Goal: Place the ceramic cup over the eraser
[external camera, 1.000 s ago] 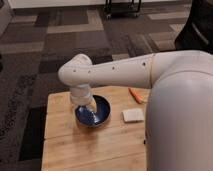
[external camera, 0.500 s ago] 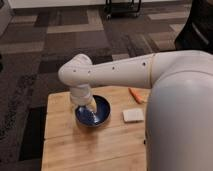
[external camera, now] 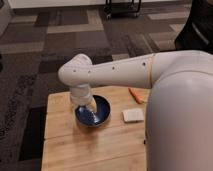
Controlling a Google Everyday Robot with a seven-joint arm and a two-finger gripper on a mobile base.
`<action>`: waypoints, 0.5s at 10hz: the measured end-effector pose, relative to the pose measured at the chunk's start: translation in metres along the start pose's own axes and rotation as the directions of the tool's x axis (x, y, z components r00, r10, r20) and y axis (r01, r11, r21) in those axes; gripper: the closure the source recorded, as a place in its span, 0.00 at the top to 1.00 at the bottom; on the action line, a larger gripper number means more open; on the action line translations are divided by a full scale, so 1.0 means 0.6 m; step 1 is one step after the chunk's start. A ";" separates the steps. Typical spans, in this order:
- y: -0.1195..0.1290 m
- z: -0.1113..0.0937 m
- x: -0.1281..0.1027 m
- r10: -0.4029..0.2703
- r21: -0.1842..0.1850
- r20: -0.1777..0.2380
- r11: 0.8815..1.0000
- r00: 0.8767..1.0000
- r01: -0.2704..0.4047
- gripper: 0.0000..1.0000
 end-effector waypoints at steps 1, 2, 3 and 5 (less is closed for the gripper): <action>0.000 0.000 0.000 0.000 0.000 0.000 1.000 1.000 0.000 0.65; 0.000 0.000 0.000 0.000 0.000 0.000 1.000 1.000 0.000 0.65; 0.000 0.000 0.000 0.000 0.000 0.000 1.000 1.000 0.000 0.65; 0.000 0.000 0.000 0.000 0.000 0.000 1.000 1.000 0.000 0.65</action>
